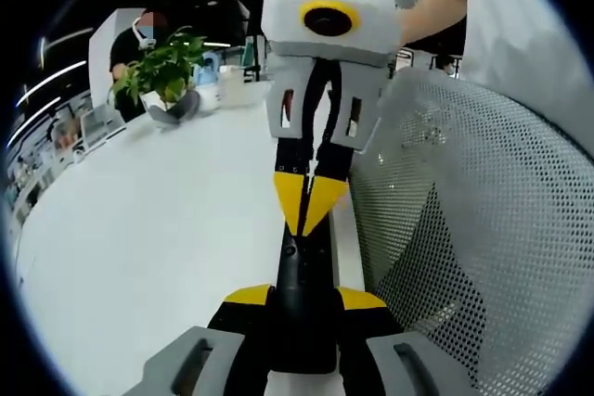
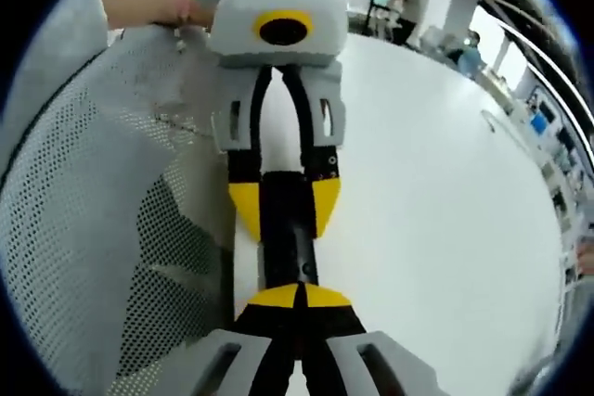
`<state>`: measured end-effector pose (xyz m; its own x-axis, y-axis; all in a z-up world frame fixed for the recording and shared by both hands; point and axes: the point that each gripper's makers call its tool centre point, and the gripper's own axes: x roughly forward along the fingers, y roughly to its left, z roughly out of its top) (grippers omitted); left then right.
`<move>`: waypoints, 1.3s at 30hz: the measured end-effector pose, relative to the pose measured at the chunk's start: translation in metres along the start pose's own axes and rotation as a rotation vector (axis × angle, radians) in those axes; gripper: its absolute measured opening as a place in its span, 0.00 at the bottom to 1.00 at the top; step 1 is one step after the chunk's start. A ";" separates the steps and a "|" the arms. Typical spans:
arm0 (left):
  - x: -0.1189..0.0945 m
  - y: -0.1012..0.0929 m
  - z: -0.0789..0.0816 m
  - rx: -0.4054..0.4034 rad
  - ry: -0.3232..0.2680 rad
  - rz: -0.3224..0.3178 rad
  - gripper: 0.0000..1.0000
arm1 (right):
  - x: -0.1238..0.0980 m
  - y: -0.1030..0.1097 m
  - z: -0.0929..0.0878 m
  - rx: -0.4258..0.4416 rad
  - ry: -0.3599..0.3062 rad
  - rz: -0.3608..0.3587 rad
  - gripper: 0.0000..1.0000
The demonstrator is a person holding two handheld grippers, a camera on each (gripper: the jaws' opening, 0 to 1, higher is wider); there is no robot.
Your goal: Press the specified remote control buttons in sequence, fully releasing each button before pressing the next.
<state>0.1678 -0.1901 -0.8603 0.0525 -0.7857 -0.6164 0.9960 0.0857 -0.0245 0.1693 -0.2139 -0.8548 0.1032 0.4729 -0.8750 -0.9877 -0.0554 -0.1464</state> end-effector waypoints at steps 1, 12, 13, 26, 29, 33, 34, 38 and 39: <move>0.000 0.000 0.000 0.000 0.000 0.000 0.25 | 0.000 0.000 0.000 -0.030 0.008 -0.009 0.00; 0.000 0.000 0.000 -0.003 -0.003 0.000 0.25 | -0.002 0.003 0.001 0.028 -0.024 -0.012 0.00; 0.000 0.000 0.000 -0.003 -0.003 0.000 0.25 | -0.001 0.003 0.001 0.026 -0.022 -0.009 0.00; 0.000 0.000 0.000 -0.004 -0.001 0.000 0.25 | 0.003 0.001 0.001 0.048 0.140 0.065 0.00; 0.000 0.000 0.000 -0.009 -0.003 0.001 0.25 | 0.004 0.000 0.001 0.044 0.157 0.077 0.00; 0.000 0.001 0.000 -0.011 -0.005 0.003 0.25 | 0.002 0.000 -0.001 0.073 0.126 0.097 0.00; 0.000 0.001 0.000 -0.012 -0.004 0.004 0.25 | 0.002 0.000 -0.002 0.075 0.117 0.099 0.00; 0.000 0.000 0.000 -0.010 -0.002 0.005 0.25 | 0.001 0.001 -0.001 0.081 0.076 0.105 0.00; 0.000 0.000 0.000 -0.010 -0.002 0.005 0.25 | 0.001 0.001 -0.001 0.096 0.053 0.103 0.00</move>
<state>0.1682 -0.1905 -0.8603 0.0574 -0.7864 -0.6150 0.9950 0.0957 -0.0295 0.1683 -0.2147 -0.8561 0.0046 0.4219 -0.9066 -0.9998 -0.0154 -0.0122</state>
